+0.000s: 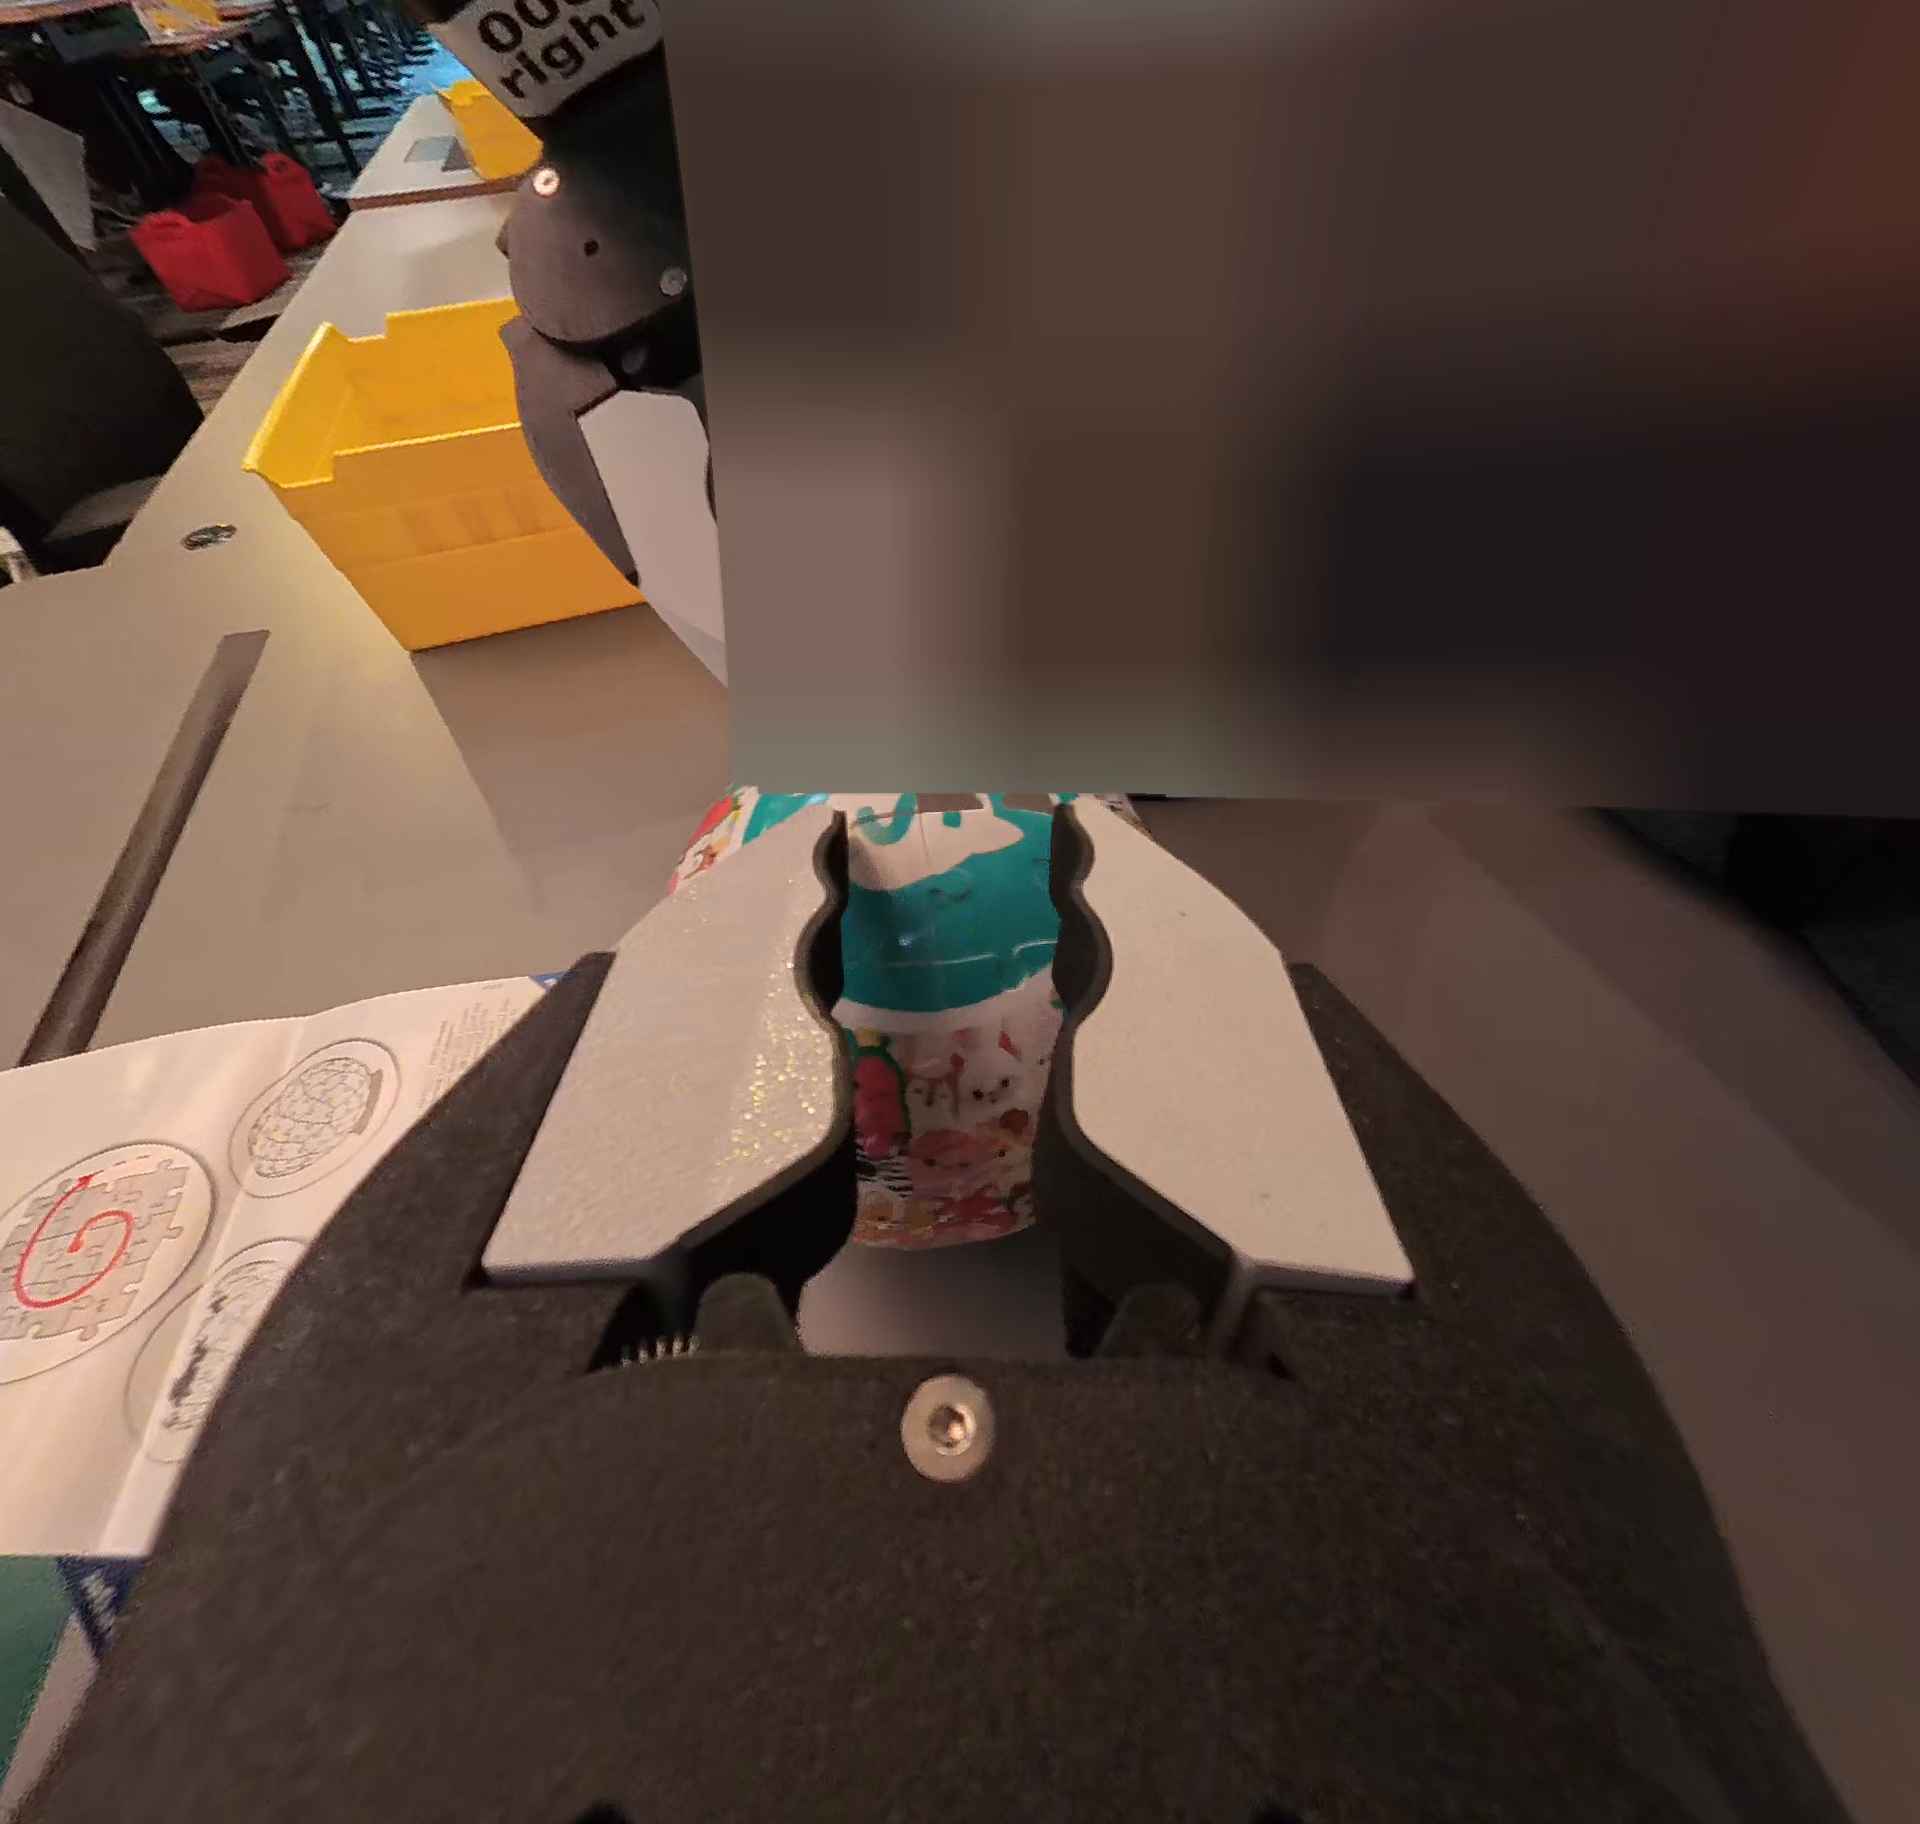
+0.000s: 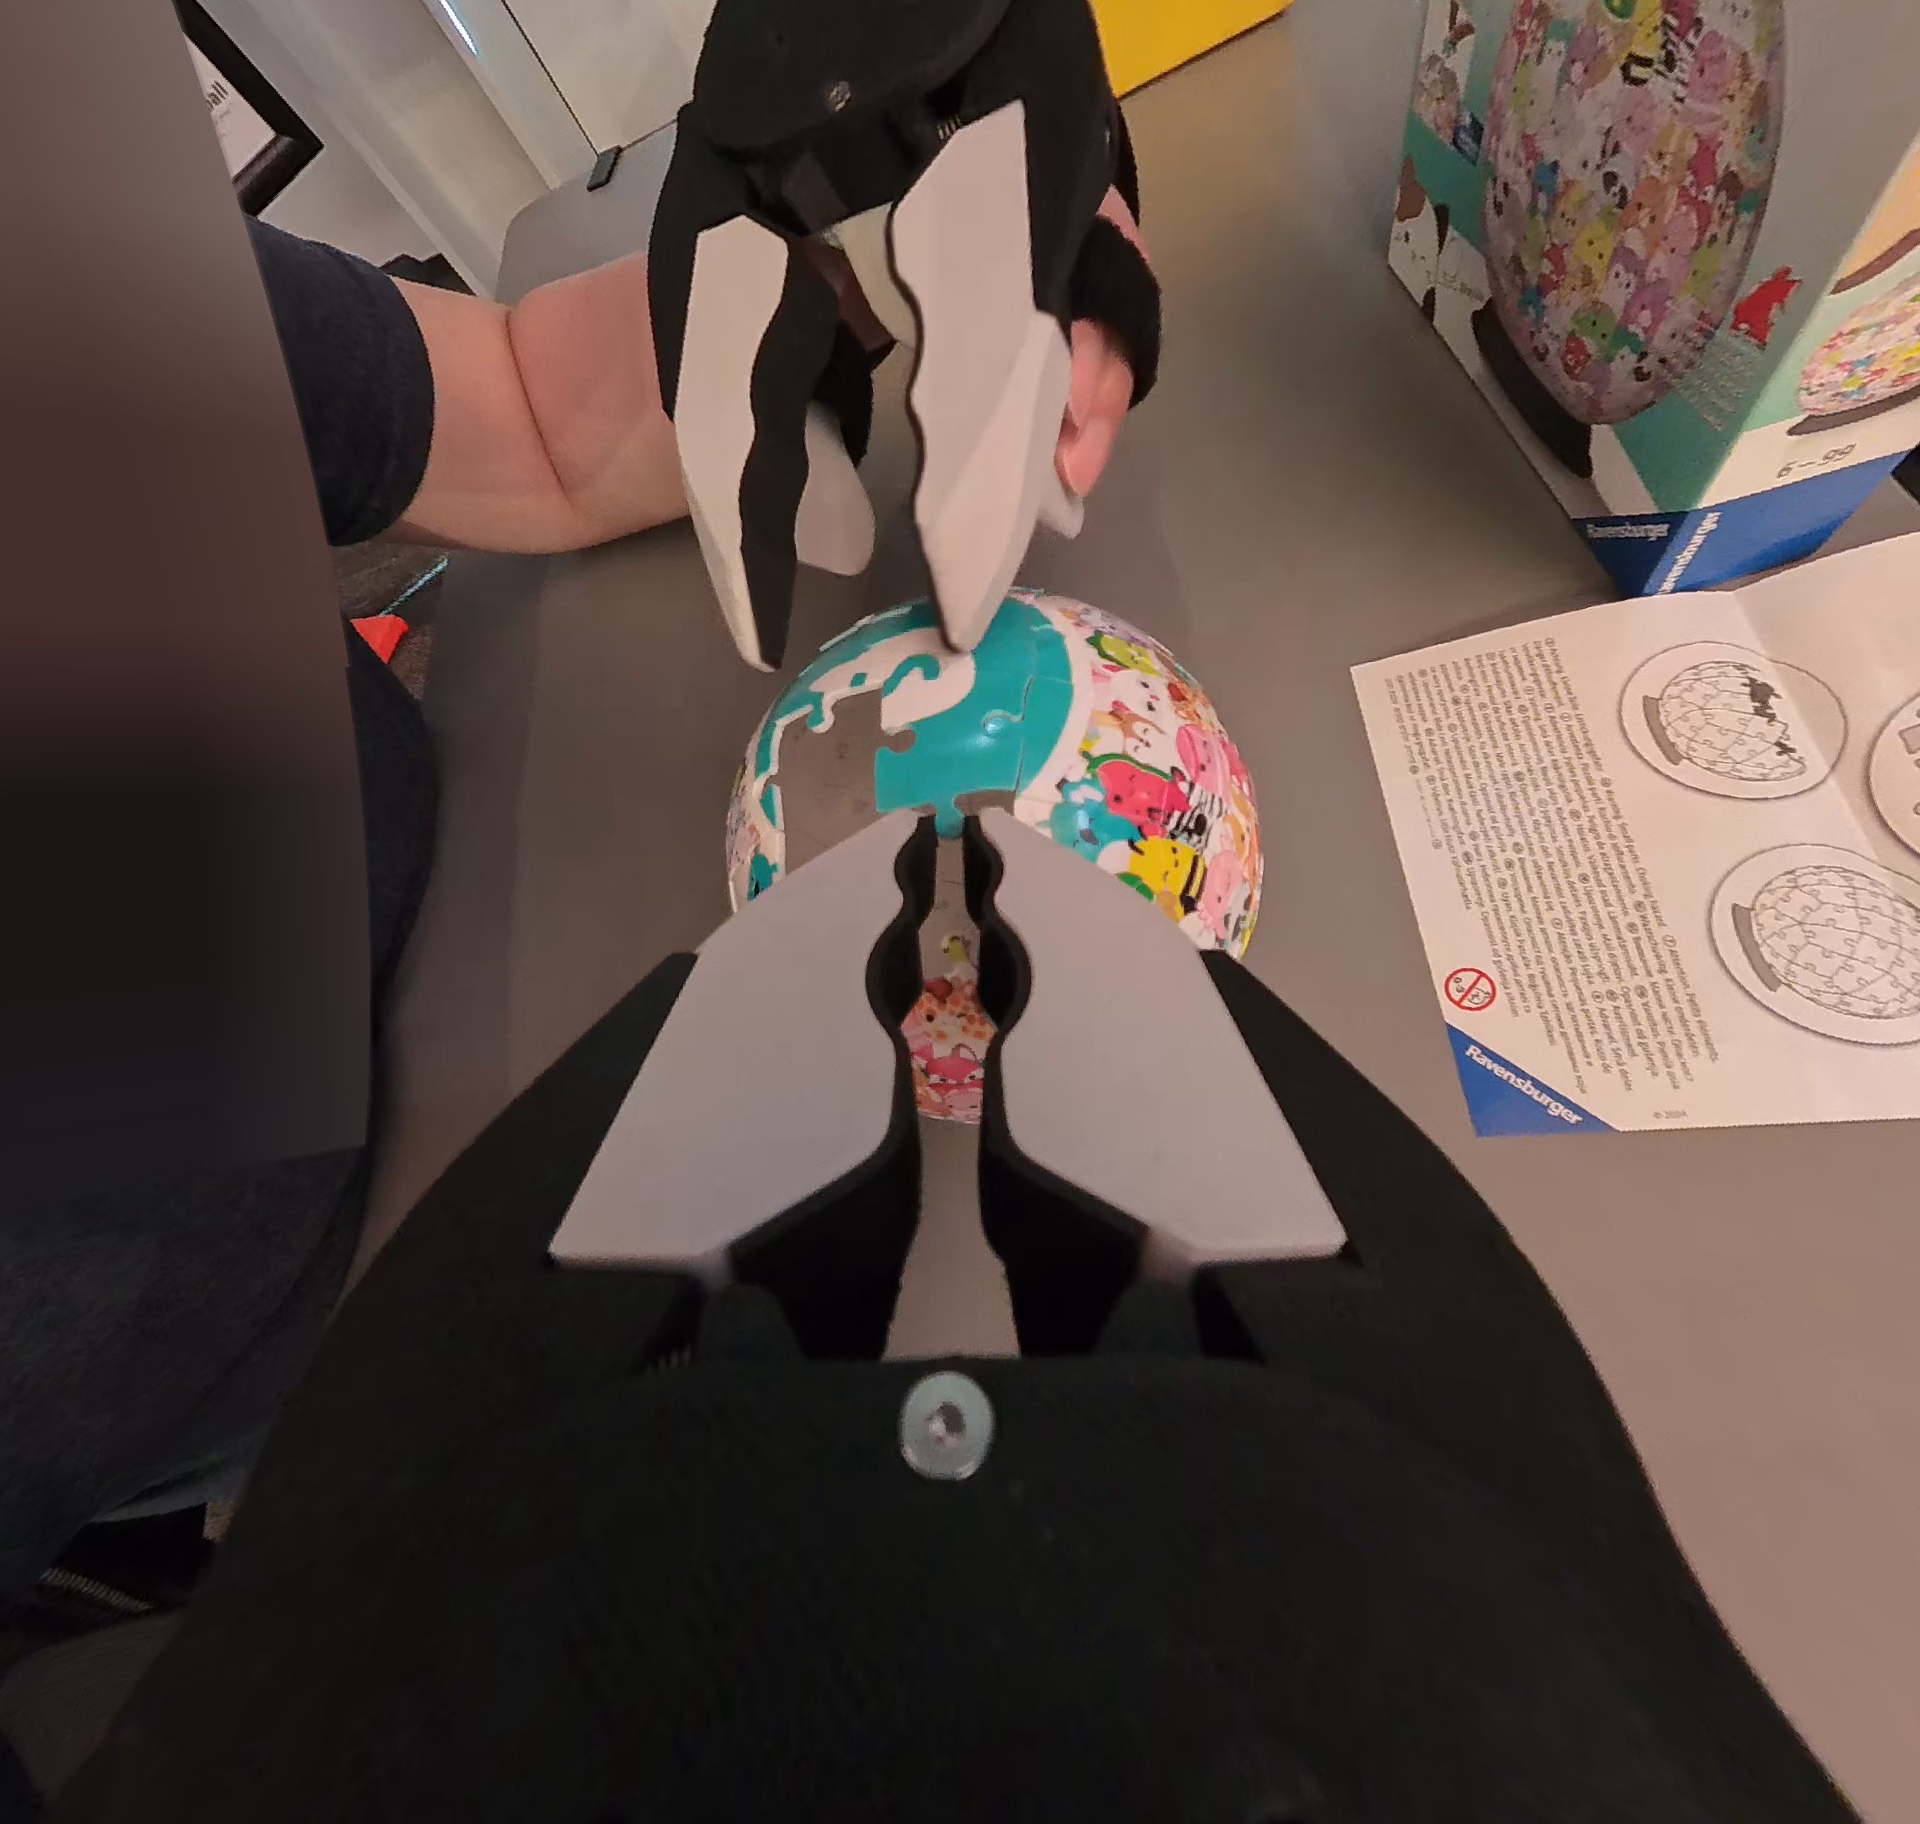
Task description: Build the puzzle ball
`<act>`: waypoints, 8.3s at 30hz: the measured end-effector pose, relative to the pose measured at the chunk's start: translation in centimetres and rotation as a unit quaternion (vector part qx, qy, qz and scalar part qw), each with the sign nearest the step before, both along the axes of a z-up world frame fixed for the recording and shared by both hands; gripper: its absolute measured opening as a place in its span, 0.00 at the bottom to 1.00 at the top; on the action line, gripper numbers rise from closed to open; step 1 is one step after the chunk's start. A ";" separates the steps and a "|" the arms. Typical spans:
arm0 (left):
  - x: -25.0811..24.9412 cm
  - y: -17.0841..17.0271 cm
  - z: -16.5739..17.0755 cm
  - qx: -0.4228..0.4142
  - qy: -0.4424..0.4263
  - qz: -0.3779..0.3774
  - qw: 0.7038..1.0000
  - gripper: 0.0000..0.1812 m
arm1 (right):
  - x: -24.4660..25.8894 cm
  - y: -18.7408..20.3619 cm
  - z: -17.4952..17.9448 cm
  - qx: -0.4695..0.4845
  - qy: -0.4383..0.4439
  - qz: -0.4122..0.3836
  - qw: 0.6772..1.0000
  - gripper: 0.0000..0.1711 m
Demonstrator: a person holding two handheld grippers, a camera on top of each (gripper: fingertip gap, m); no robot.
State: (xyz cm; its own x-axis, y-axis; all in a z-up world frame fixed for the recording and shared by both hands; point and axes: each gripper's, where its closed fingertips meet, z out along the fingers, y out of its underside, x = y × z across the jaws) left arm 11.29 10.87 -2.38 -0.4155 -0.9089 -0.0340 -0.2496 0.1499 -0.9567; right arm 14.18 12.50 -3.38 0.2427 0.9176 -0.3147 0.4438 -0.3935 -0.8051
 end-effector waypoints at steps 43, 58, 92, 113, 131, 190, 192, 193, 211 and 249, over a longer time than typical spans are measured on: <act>2.4 -0.4 -0.1 -0.003 0.082 -0.066 0.994 0.25 | 0.0 -0.2 -0.1 -0.003 -0.005 -0.003 1.000 0.03; 2.2 0.0 0.2 -0.007 0.070 -0.059 0.996 0.22 | -0.1 -0.4 -0.1 0.001 -0.008 -0.003 1.000 0.03; 0.3 -1.0 0.4 0.016 0.087 -0.074 0.993 0.18 | -0.1 -0.5 -0.1 0.004 -0.010 -0.013 1.000 0.04; 0.0 0.0 0.3 0.006 0.091 -0.057 0.994 0.18 | 0.0 -0.5 0.0 0.001 -0.009 -0.013 1.000 0.04; 0.0 0.1 0.0 0.000 0.099 -0.057 0.993 0.18 | -0.3 1.0 1.3 0.028 0.043 -0.026 0.998 0.00; -53.2 19.2 -4.3 0.073 0.423 0.485 0.762 0.21 | -2.4 -10.0 15.6 0.338 0.051 -0.291 0.894 0.26; -53.8 19.8 -5.4 0.076 0.473 0.461 0.747 0.23 | -2.5 -9.9 16.2 0.346 0.042 -0.299 0.888 0.26; -53.3 19.8 -5.8 0.073 0.482 0.445 0.752 0.24 | -2.6 -9.8 16.4 0.349 0.037 -0.301 0.886 0.26; -53.0 23.0 -10.8 0.114 0.549 0.352 0.749 0.28 | -3.1 -5.4 14.9 0.312 0.032 -0.296 0.902 0.26; -51.6 20.4 -8.6 0.005 0.496 0.456 0.739 0.16 | -4.3 -10.1 10.6 0.268 0.065 -0.205 0.939 0.26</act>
